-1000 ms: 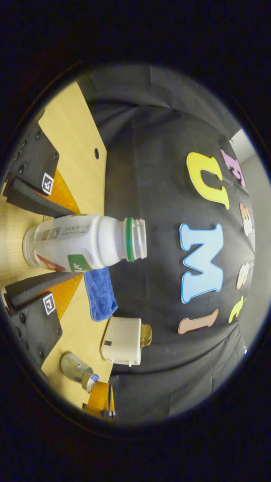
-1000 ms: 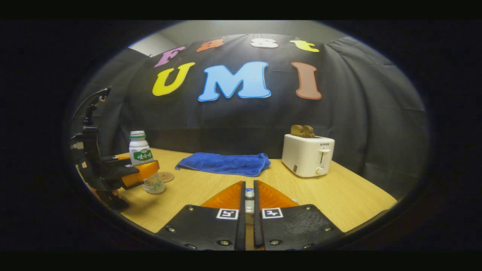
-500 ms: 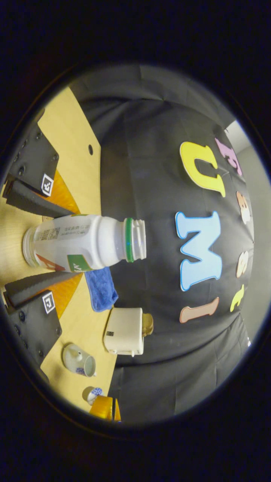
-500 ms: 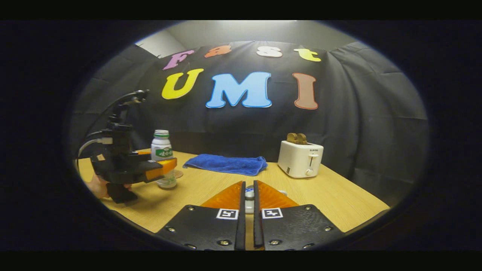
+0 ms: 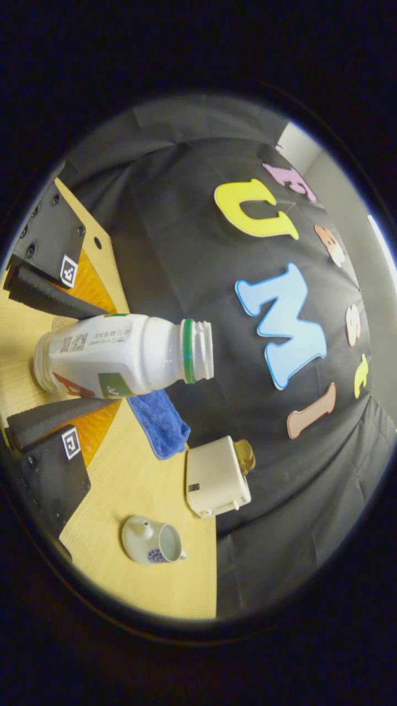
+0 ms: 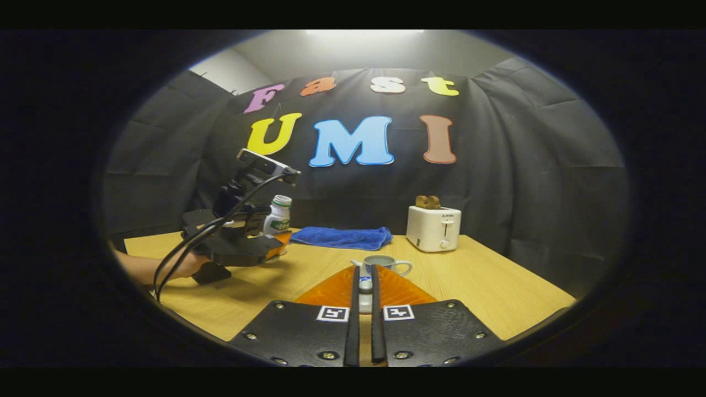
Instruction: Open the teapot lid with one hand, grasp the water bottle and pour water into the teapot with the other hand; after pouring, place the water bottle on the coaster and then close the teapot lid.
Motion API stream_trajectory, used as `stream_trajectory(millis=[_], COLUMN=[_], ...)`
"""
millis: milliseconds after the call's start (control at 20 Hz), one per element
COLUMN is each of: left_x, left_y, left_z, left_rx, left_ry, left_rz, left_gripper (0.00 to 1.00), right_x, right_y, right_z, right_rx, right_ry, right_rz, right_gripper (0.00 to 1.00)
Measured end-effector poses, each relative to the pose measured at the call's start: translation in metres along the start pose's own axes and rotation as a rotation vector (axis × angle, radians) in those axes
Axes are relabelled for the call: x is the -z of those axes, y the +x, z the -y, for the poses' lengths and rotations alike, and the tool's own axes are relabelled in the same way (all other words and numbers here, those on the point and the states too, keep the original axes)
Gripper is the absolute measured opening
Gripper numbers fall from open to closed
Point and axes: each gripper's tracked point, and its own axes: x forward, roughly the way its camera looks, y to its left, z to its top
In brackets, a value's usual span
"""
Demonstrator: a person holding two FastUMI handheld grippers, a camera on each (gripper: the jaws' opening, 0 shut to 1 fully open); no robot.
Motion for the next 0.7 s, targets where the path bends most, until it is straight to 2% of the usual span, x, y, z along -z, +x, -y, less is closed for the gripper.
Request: stream_trajectory(millis=[50, 100, 150, 200, 250, 300, 350, 400, 450, 500, 550, 600, 700], left_x=[-0.003, -0.004, -0.008, -0.01, -0.012, -0.013, -0.015, -0.014, -0.014, -0.014, -0.014, -0.012, -0.014], left_y=[0.0, 0.0, 0.0, 0.0, 0.0, 0.001, 0.003, 0.005, 0.006, 0.007, 0.01, 0.011, 0.014], left_z=[0.007, 0.013, 0.019, 0.024, 0.03, 0.034, 0.038, 0.043, 0.048, 0.051, 0.058, 0.063, 0.073], left_rx=[0.008, 0.011, 0.015, 0.018, 0.022, 0.024, 0.028, 0.031, 0.036, 0.041, 0.052, 0.064, 0.073], left_ry=[0.037, 0.078, 0.118, 0.157, 0.197, 0.236, 0.279, 0.323, 0.365, 0.398, 0.422, 0.45, 0.508], left_rz=[0.0, 0.001, 0.009, 0.015, 0.019, 0.021, 0.019, 0.014, 0.009, 0.008, 0.008, 0.003, 0.003], left_gripper=[0.71, 0.71, 0.77, 0.82, 0.82, 0.82, 0.82, 0.76, 0.7, 0.82, 0.77, 0.8, 0.82], right_x=[0.002, 0.005, 0.007, 0.01, 0.011, 0.013, 0.014, 0.016, 0.016, 0.018, 0.02, 0.023, 0.026], right_y=[-0.003, -0.004, -0.006, -0.009, -0.012, -0.014, -0.015, -0.016, -0.017, -0.017, -0.018, -0.018, -0.018], right_z=[0.003, 0.007, 0.013, 0.019, 0.025, 0.029, 0.032, 0.033, 0.034, 0.036, 0.038, 0.039, 0.04], right_rx=[0.004, 0.014, 0.027, 0.041, 0.054, 0.062, 0.066, 0.065, 0.065, 0.069, 0.072, 0.072, 0.071], right_ry=[-0.002, -0.01, -0.019, -0.027, -0.026, -0.015, 0.0, 0.012, 0.016, 0.013, 0.013, 0.012, 0.021], right_rz=[-0.001, 0.001, -0.001, -0.005, -0.005, -0.003, -0.006, -0.007, -0.001, 0.003, 0.004, 0.001, -0.001], right_gripper=[0.08, 0.08, 0.0, 0.0, 0.08, 0.0, 0.08, 0.0, 0.08, 0.08, 0.0, 0.08, 0.08])
